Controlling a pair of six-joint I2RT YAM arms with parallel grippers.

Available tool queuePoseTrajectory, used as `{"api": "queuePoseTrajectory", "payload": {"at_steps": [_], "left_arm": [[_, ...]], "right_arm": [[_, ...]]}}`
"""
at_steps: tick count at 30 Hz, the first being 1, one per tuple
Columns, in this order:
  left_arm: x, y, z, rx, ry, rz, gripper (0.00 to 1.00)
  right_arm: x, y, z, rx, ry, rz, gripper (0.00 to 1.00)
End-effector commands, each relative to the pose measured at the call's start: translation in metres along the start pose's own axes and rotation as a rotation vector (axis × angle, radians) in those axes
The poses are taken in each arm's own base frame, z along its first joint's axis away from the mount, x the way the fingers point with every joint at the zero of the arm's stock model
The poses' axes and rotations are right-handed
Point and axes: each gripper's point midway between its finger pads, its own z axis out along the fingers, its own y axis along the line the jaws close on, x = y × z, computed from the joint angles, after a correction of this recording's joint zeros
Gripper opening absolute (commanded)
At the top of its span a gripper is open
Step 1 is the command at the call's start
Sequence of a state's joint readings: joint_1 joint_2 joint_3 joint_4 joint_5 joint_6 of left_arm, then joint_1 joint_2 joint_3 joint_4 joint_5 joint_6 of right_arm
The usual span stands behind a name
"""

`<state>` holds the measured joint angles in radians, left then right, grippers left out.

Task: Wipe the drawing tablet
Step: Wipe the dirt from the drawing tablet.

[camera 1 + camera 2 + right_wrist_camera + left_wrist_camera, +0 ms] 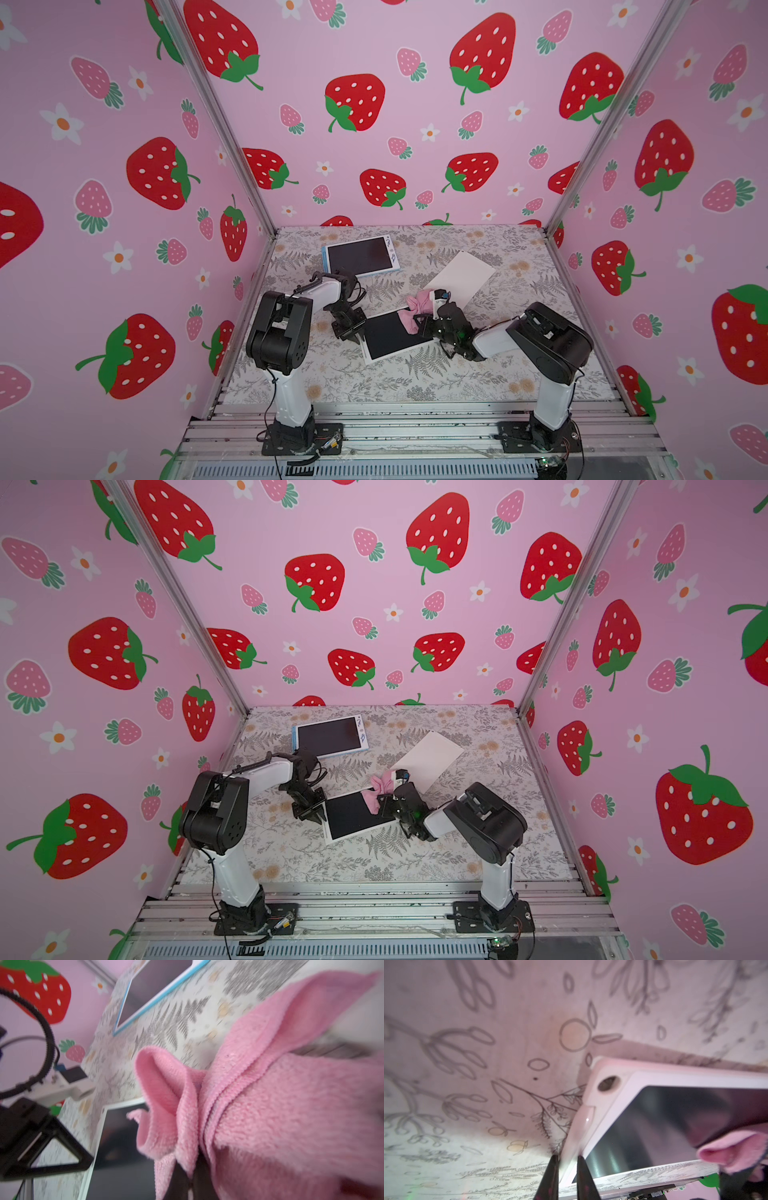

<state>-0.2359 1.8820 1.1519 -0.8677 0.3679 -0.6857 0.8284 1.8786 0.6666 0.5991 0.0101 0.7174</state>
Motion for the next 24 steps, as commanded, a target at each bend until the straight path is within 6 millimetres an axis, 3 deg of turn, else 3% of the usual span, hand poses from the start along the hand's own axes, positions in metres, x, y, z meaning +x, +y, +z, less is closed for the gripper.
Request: {"api": "queuePoseTrajectory", "payload": {"at_steps": [1,5,7,9,13,14,15,20,24], "left_arm": [[-0.018,0.041,0.04,-0.191,-0.054,-0.032,0.16],[-0.017,0.043,0.044,-0.189,-0.051,-0.04,0.16],[-0.017,0.042,0.046,-0.188,-0.05,-0.04,0.16],[-0.018,0.042,0.046,-0.185,-0.05,-0.044,0.16],[-0.019,0.04,0.044,-0.181,-0.056,-0.041,0.16],[-0.019,0.04,0.043,-0.184,-0.056,-0.04,0.16],[-0.019,0.039,0.043,-0.183,-0.057,-0.038,0.16],[-0.019,0.039,0.042,-0.184,-0.058,-0.034,0.16],[-0.019,0.04,0.042,-0.184,-0.061,-0.035,0.16]], "right_arm": [[0.115,-0.073,-0.031,0.28,0.327,-0.011,0.0],[0.117,-0.125,-0.071,0.388,0.276,0.141,0.0],[0.114,-0.13,-0.079,0.409,0.27,0.132,0.0],[0.113,-0.121,-0.073,0.379,0.279,0.119,0.0],[0.114,-0.068,-0.045,0.291,0.327,-0.043,0.0],[0.113,-0.067,-0.044,0.299,0.322,-0.047,0.0],[0.11,-0.076,-0.046,0.327,0.308,-0.025,0.0],[0.108,-0.158,-0.086,0.478,0.281,0.205,0.0],[0.101,-0.162,-0.101,0.506,0.275,0.201,0.0]]}}
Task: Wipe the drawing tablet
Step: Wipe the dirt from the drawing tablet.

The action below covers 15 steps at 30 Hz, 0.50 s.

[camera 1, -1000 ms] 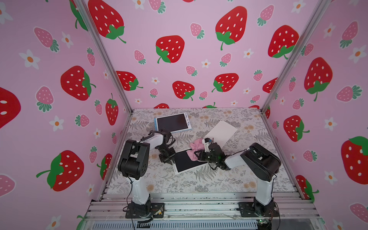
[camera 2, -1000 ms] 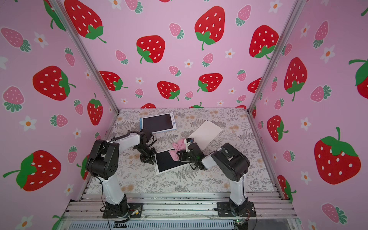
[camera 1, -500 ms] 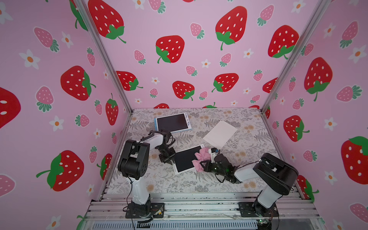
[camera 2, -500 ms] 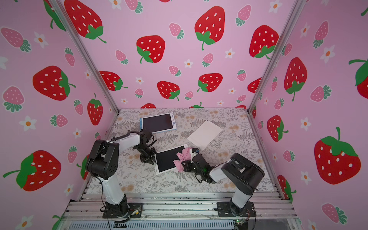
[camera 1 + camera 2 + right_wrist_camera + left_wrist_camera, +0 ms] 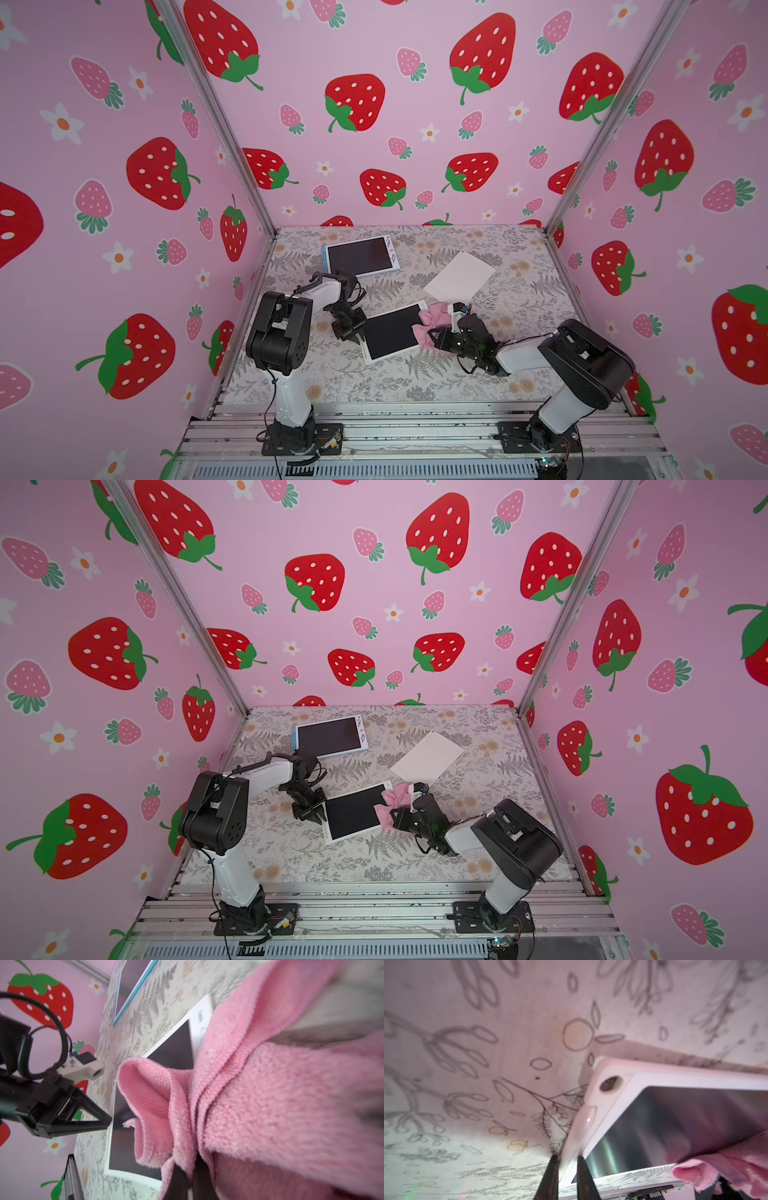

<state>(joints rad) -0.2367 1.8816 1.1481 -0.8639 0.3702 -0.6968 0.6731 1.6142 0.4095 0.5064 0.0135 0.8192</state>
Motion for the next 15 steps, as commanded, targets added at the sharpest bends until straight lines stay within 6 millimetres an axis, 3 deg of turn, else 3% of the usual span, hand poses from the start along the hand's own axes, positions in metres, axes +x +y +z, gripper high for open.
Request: {"api": "queuePoseTrajectory", "payload": {"at_steps": [1,3,7,9,13,15], "left_arm": [[-0.02,0.039,0.041,-0.185,-0.065,-0.026,0.16],[-0.021,0.038,0.04,-0.184,-0.066,-0.026,0.16],[-0.022,0.036,0.039,-0.18,-0.067,-0.027,0.16],[-0.024,0.035,0.039,-0.177,-0.069,-0.027,0.16],[-0.024,0.033,0.038,-0.172,-0.073,-0.027,0.16],[-0.024,0.033,0.039,-0.17,-0.073,-0.028,0.16]], "right_arm": [[0.073,-0.103,-0.027,0.382,0.245,-0.016,0.0],[0.075,-0.089,-0.026,0.349,0.239,-0.04,0.0],[0.09,-0.037,-0.013,0.233,0.275,-0.173,0.0],[0.095,-0.046,-0.013,0.271,0.287,-0.175,0.0],[0.085,-0.104,-0.037,0.381,0.27,0.008,0.0],[0.079,-0.1,-0.043,0.347,0.243,0.036,0.0]]}}
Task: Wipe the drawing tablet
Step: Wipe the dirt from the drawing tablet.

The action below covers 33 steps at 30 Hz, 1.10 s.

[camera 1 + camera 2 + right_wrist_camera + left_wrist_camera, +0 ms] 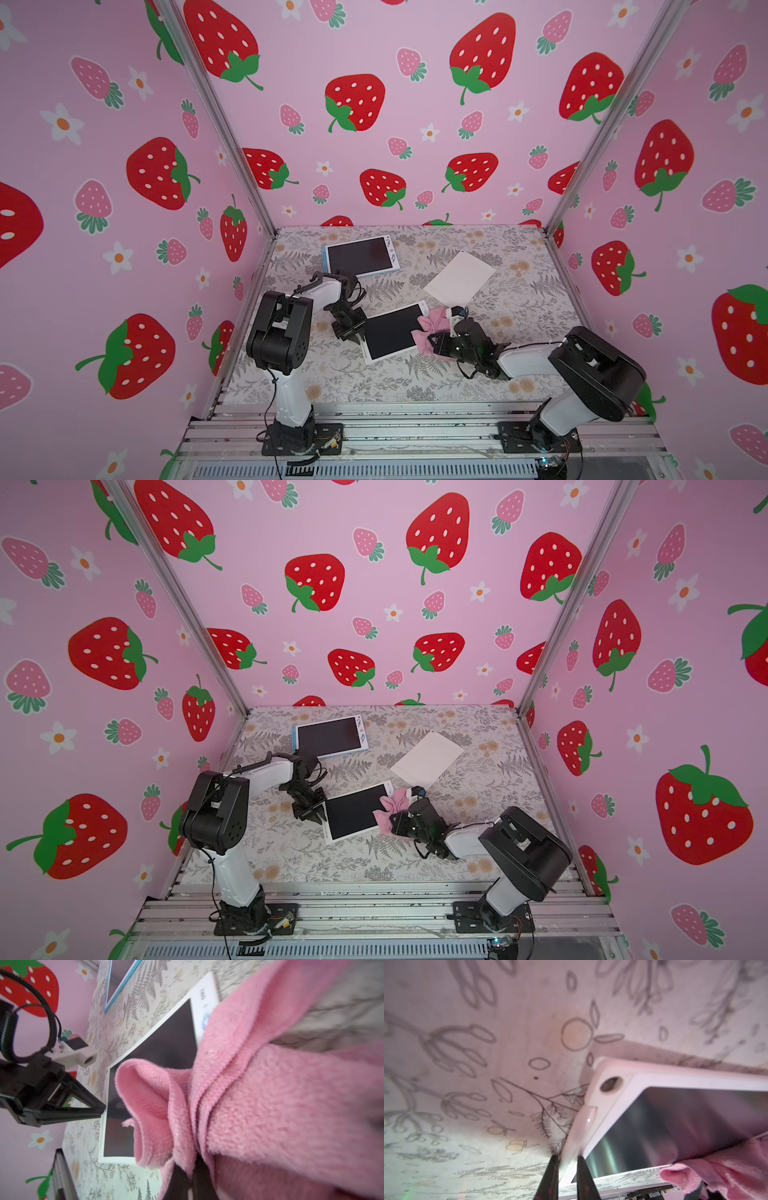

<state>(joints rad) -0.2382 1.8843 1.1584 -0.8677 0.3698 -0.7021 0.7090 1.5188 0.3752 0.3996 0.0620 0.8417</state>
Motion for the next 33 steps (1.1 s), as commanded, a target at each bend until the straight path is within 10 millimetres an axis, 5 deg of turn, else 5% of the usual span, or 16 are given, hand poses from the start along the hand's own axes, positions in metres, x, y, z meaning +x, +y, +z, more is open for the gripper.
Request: {"api": "queuePoseTrajectory", "payload": {"at_steps": [1,6,8,15,22,26,33], "left_arm": [[-0.023,0.035,0.041,-0.17,-0.07,-0.027,0.16],[-0.022,0.034,0.045,-0.162,-0.068,-0.031,0.16],[-0.022,0.032,0.045,-0.156,-0.07,-0.031,0.16],[-0.023,0.031,0.046,-0.158,-0.072,-0.021,0.16],[-0.026,0.029,0.04,-0.164,-0.09,-0.005,0.16],[-0.028,0.026,0.037,-0.155,-0.1,0.001,0.16],[-0.03,0.023,0.037,-0.152,-0.094,0.009,0.16]], "right_arm": [[0.067,-0.086,-0.023,0.302,0.246,0.028,0.0],[0.077,-0.013,-0.008,0.2,0.294,-0.109,0.0],[0.073,-0.007,-0.005,0.206,0.277,-0.112,0.0],[-0.006,-0.03,-0.03,0.296,0.104,-0.1,0.0],[-0.095,0.012,-0.035,0.215,-0.208,-0.262,0.0],[-0.129,0.026,-0.031,0.154,-0.296,-0.257,0.0],[-0.1,0.078,0.014,0.032,-0.192,-0.431,0.0]]}}
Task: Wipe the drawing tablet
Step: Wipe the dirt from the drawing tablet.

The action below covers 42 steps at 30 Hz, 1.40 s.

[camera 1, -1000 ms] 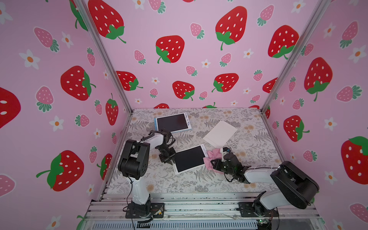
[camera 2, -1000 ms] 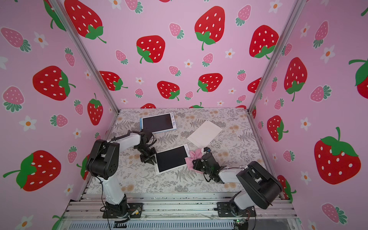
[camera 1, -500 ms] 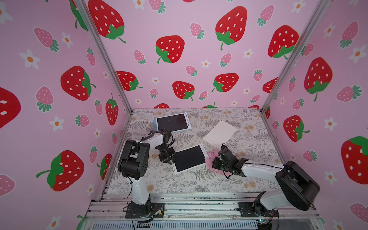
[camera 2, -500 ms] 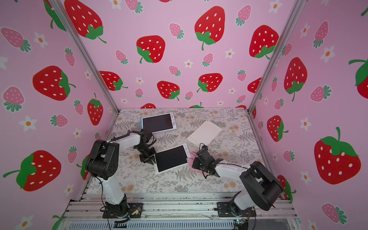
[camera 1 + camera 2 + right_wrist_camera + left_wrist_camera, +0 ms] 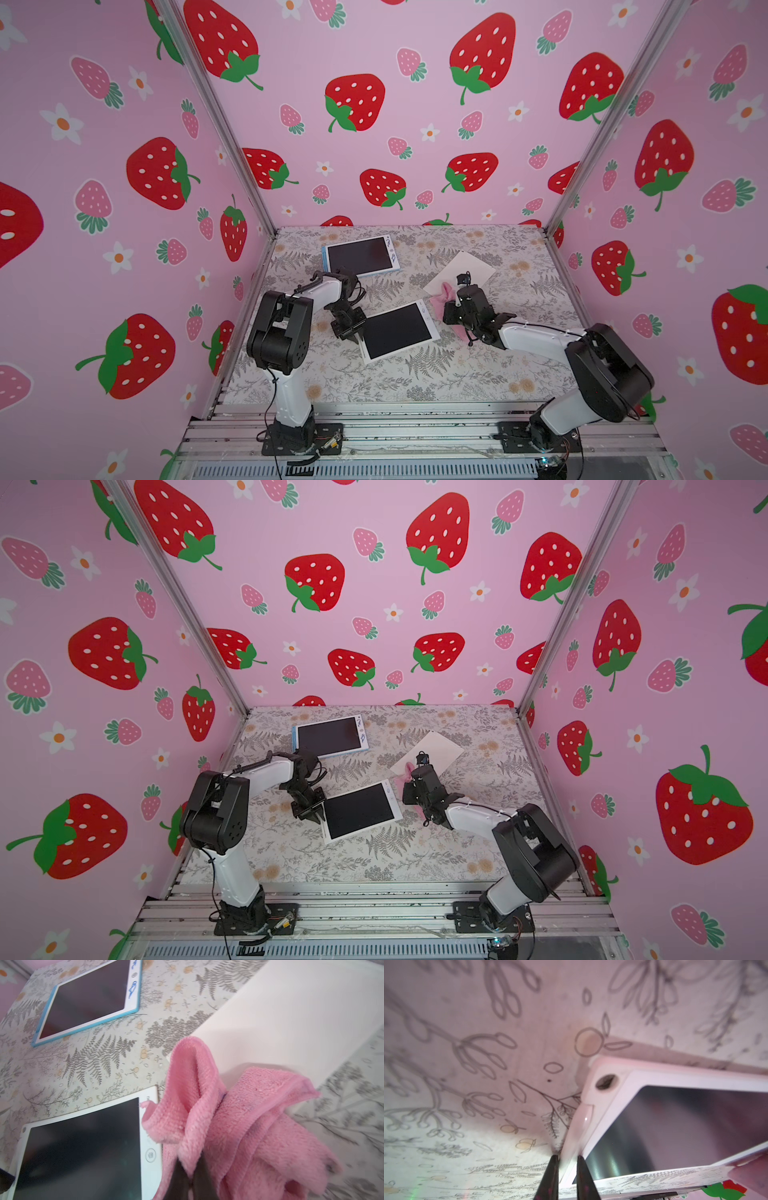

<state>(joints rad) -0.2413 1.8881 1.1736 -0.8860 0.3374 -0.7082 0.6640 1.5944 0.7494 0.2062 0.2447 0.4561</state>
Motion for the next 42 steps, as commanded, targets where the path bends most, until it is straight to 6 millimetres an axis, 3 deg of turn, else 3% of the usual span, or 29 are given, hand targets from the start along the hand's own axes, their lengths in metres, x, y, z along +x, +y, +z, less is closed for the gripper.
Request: {"api": "queuePoseTrajectory", "payload": {"at_steps": [1,6,8,11,14,16,19,21,23,26,28,30,33,35,37,42], "left_arm": [[-0.027,0.019,0.04,-0.122,-0.08,0.014,0.16],[-0.029,0.02,0.039,-0.128,-0.088,0.012,0.16],[-0.029,0.02,0.039,-0.129,-0.087,0.009,0.16],[-0.029,0.019,0.039,-0.126,-0.088,0.006,0.16],[-0.029,0.019,0.038,-0.127,-0.09,0.006,0.16],[-0.03,0.019,0.038,-0.126,-0.091,0.005,0.16],[-0.031,0.018,0.039,-0.125,-0.089,0.005,0.16],[-0.031,0.017,0.04,-0.125,-0.086,0.005,0.16],[-0.032,0.018,0.04,-0.126,-0.086,0.006,0.16],[-0.032,0.018,0.04,-0.129,-0.086,0.012,0.16],[-0.031,0.018,0.04,-0.129,-0.084,0.012,0.16],[-0.031,0.019,0.04,-0.129,-0.085,0.01,0.16],[-0.031,0.019,0.042,-0.127,-0.083,0.008,0.16],[-0.031,0.018,0.042,-0.126,-0.08,0.009,0.16],[-0.03,0.019,0.043,-0.127,-0.079,0.01,0.16],[-0.029,0.019,0.042,-0.128,-0.077,0.015,0.16]], "right_arm": [[0.01,0.035,0.012,-0.096,0.007,-0.093,0.0],[0.038,0.062,0.037,-0.137,0.118,-0.164,0.0],[0.049,0.046,0.045,-0.076,0.143,-0.136,0.0],[0.059,0.002,0.051,-0.004,0.188,-0.02,0.0],[0.062,-0.009,0.043,-0.002,0.204,-0.038,0.0],[0.068,0.009,0.035,-0.076,0.232,-0.067,0.0],[0.08,0.055,0.025,-0.191,0.251,-0.137,0.0],[0.085,0.06,0.027,-0.179,0.265,-0.14,0.0],[0.081,0.04,0.033,-0.129,0.257,-0.078,0.0],[0.075,-0.004,0.042,-0.055,0.28,0.044,0.0],[0.072,-0.015,0.042,-0.056,0.284,0.055,0.0],[0.07,0.004,0.039,-0.112,0.3,-0.004,0.0],[0.083,0.064,0.027,-0.219,0.312,-0.137,0.0],[0.093,0.082,0.024,-0.221,0.319,-0.18,0.0],[0.094,0.066,0.03,-0.157,0.316,-0.138,0.0],[0.087,-0.014,0.043,0.01,0.338,-0.015,0.0]]}}
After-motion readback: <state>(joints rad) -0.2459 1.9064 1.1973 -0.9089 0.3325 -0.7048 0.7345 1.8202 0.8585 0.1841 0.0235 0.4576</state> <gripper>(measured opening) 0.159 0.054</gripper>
